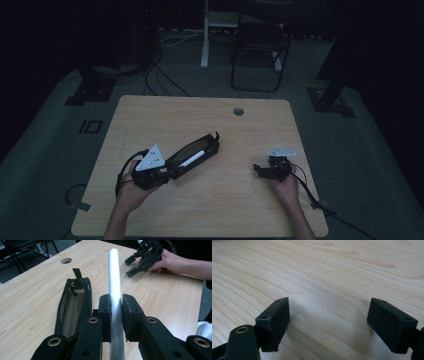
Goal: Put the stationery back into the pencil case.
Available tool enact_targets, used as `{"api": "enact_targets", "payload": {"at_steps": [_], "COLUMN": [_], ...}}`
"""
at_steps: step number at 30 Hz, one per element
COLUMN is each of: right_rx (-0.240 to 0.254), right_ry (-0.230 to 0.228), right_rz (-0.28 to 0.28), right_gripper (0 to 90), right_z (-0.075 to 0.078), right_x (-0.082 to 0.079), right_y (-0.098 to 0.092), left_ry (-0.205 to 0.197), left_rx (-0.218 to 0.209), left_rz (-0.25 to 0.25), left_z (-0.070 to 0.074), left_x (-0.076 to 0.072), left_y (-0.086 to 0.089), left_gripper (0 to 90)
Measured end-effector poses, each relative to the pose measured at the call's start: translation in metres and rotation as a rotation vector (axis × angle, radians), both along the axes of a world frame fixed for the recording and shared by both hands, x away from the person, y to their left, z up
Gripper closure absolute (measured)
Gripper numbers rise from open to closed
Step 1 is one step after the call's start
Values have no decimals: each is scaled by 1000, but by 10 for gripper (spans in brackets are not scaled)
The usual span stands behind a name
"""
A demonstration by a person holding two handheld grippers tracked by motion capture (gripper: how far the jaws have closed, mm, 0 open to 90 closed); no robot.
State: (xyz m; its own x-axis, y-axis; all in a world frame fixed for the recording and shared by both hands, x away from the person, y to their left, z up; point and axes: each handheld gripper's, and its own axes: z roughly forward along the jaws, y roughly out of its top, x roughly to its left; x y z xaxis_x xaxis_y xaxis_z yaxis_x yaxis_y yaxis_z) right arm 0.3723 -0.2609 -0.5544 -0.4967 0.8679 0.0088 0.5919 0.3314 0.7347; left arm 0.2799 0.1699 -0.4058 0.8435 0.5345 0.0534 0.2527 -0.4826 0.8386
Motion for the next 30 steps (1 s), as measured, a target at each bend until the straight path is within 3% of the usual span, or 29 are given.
{"api": "enact_targets", "payload": {"at_steps": [30], "right_rx": [0], "right_ry": [0], "right_rz": [0], "right_gripper": [184], "right_z": [0], "right_x": [0], "right_y": [0], "left_ry": [-14], "left_rx": [-11], "left_rz": [8], "left_z": [11], "left_x": [12], "left_y": [6], "left_gripper": [788]}}
